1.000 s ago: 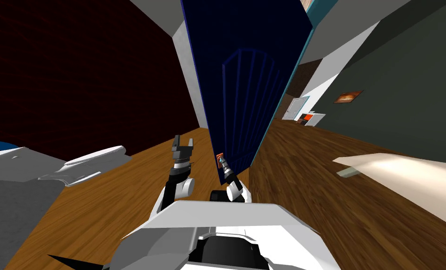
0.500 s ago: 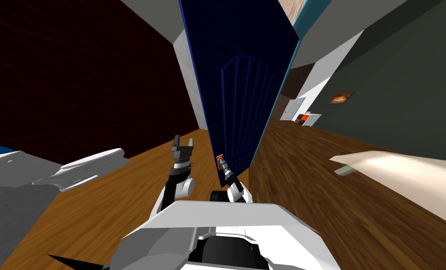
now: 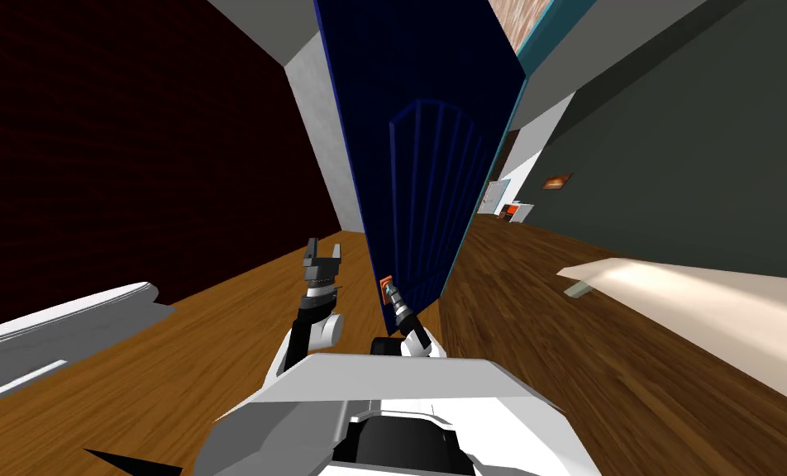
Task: Push the door open
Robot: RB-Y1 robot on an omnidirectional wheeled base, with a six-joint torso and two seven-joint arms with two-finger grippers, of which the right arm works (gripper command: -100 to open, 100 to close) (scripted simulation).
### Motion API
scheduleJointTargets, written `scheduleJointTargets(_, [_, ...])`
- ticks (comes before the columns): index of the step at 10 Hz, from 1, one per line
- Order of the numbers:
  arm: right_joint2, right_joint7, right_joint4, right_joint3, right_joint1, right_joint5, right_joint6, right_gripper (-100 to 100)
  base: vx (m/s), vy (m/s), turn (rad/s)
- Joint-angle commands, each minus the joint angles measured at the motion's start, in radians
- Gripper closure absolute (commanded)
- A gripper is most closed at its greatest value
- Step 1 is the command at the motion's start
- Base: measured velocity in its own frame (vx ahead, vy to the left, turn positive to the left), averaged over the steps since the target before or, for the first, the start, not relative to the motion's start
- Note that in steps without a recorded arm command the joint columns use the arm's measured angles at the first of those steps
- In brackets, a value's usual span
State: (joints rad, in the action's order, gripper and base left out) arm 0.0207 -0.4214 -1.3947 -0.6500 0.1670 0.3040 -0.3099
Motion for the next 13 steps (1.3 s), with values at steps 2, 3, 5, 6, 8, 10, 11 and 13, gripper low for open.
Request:
scheduleJointTargets(2, [-0.003, -0.018, -0.016, -0.010, 0.032, 0.007, -0.006, 100, 0.187, 0.163, -0.213])
scheduleJointTargets(3, [-0.018, -0.027, -0.026, -0.022, 0.047, 0.009, -0.010, 100, 0.180, 0.191, -0.251])
scheduleJointTargets(5, [-0.049, -0.039, -0.039, -0.038, 0.068, 0.012, -0.014, 100, 0.114, 0.194, -0.212])
scheduleJointTargets(6, [-0.037, -0.034, -0.033, -0.034, 0.059, 0.011, -0.014, 100, 0.044, 0.089, -0.054])
scheduleJointTargets(8, [-0.003, -0.036, -0.037, -0.004, 0.055, 0.017, -0.015, 100, 0.090, 0.147, -0.092])
scheduleJointTargets(10, [0.007, -0.037, -0.038, 0.021, 0.053, 0.021, -0.014, 100, 0.122, 0.198, -0.102])
scheduleJointTargets(11, [0.006, -0.037, -0.038, 0.034, 0.052, 0.023, -0.013, 100, 0.106, 0.194, -0.091])
scheduleJointTargets(13, [-0.010, -0.038, -0.038, 0.060, 0.049, 0.028, -0.011, 100, 0.168, 0.216, -0.102])
